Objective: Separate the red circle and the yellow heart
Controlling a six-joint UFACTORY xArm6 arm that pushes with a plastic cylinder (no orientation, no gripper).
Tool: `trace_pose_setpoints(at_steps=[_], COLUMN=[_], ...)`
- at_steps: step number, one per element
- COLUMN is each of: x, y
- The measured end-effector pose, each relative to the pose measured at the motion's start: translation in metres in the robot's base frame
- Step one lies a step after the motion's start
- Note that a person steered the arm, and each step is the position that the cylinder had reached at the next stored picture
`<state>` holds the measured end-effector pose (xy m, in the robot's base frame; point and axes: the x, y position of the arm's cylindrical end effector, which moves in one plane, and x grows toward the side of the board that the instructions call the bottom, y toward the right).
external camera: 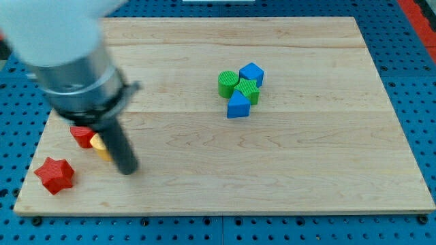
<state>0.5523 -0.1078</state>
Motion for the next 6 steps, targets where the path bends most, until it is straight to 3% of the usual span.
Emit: trace_pose_setpoints(at_steps=[1,2,3,5,6], x=[-0.026,-0.062,-0.062,-0.041,-0.059], y=[0.019,-0.043,-0.109,-0.085,-0.077])
